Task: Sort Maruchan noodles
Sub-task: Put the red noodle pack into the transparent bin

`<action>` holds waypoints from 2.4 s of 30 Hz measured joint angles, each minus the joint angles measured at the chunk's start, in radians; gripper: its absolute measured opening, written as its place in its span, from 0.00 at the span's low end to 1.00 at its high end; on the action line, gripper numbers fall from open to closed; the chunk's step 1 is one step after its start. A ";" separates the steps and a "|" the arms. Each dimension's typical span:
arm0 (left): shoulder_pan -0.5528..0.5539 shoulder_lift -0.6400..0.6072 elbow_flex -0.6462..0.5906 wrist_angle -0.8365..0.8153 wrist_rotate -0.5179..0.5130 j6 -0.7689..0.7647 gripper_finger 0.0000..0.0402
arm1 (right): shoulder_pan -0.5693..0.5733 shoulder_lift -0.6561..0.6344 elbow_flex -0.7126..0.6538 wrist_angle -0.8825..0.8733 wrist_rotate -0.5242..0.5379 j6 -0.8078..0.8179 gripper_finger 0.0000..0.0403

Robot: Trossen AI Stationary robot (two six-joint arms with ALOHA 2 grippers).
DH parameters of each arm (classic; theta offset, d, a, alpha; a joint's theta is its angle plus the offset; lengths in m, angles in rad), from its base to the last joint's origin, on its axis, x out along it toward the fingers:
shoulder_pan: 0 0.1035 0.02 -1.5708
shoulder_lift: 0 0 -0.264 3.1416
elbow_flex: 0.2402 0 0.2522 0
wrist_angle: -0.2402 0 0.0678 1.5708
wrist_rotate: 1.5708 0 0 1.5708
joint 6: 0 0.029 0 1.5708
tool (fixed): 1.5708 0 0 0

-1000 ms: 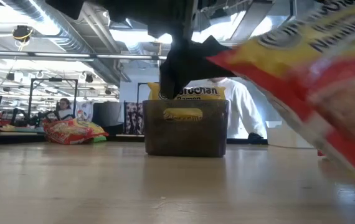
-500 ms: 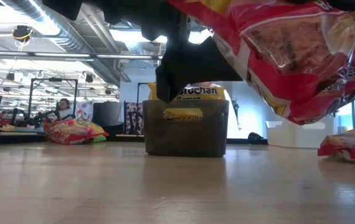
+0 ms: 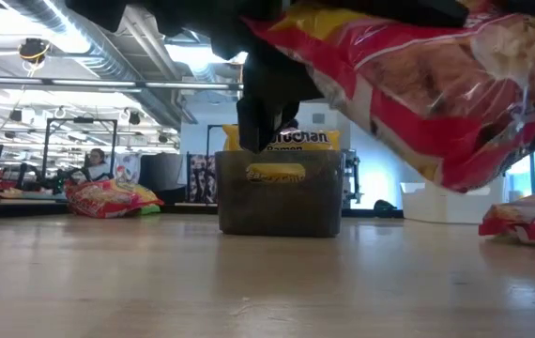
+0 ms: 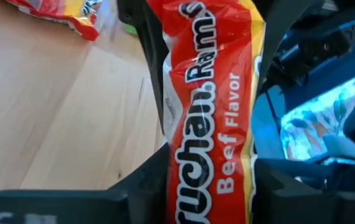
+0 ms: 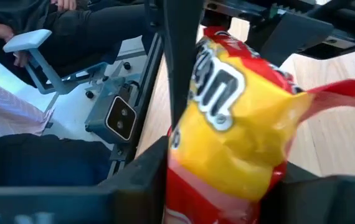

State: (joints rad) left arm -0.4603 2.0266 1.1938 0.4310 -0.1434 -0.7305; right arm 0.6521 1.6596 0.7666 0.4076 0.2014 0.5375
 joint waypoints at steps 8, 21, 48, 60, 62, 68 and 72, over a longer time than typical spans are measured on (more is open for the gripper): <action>0.000 -0.012 -0.001 -0.057 0.008 0.061 0.27 | 0.002 -0.070 0.000 -0.100 -0.086 -0.046 0.58; -0.035 -0.285 0.000 -0.550 -0.053 0.116 0.27 | 0.152 -0.187 0.002 -0.172 0.082 -0.119 0.62; -0.518 -0.751 -0.007 -1.713 0.023 -0.605 0.27 | 0.193 -0.185 0.001 -0.164 0.388 0.053 0.62; -0.587 -0.750 -0.206 -1.511 0.001 -0.625 0.27 | 0.192 -0.185 0.000 -0.164 0.408 0.054 0.62; -0.588 -0.750 -0.248 -1.475 -0.004 -0.624 0.27 | 0.192 -0.185 0.000 -0.164 0.408 0.053 0.62; -0.588 -0.750 -0.362 -1.315 -0.041 -0.623 0.27 | 0.192 -0.185 0.000 -0.164 0.409 0.055 0.62; -0.588 -0.750 -0.407 -1.247 -0.073 -0.621 0.27 | 0.192 -0.184 0.000 -0.164 0.410 0.057 0.62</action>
State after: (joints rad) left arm -1.0481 1.2766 0.7872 -0.8164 -0.2161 -1.3515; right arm 0.8436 1.4754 0.7670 0.2440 0.6111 0.5948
